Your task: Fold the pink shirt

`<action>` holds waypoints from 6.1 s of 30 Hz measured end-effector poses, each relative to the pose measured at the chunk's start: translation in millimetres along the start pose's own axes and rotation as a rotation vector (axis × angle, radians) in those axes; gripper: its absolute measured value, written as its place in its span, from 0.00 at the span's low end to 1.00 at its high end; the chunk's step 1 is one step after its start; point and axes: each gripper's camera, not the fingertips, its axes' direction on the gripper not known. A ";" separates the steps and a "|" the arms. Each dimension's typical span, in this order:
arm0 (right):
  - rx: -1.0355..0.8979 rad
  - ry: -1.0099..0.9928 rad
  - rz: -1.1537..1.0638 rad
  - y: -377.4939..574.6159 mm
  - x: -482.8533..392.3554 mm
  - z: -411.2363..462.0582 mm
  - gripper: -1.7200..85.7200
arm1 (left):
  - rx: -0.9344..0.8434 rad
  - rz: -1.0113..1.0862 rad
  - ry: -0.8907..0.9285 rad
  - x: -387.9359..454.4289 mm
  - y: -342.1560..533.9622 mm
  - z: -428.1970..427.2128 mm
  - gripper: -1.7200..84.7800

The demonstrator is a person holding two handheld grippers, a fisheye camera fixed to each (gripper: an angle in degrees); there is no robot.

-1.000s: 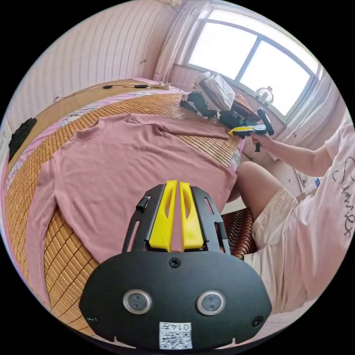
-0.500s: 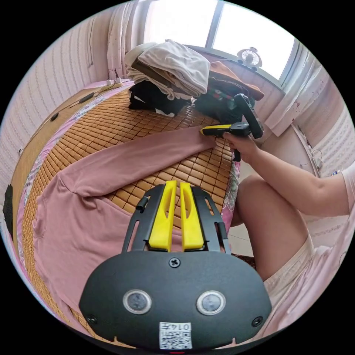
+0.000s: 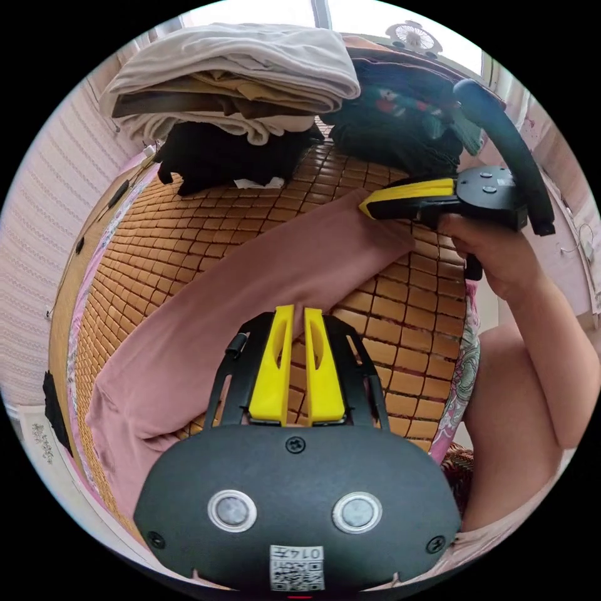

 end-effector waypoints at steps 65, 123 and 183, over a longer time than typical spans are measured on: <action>0.030 0.013 0.147 -9.8 40.4 10.3 0.03 | 0.092 -0.042 0.157 9.9 -53.9 -5.9 0.05; -0.049 -0.457 -1.494 4.5 -1217.1 -117.5 0.12 | 0.093 -1.696 -0.401 -247.7 1226.4 -301.6 0.11; -0.110 -0.390 -0.357 -16.6 -450.5 -92.0 0.08 | 0.367 -0.797 0.301 -109.5 760.0 -243.1 0.03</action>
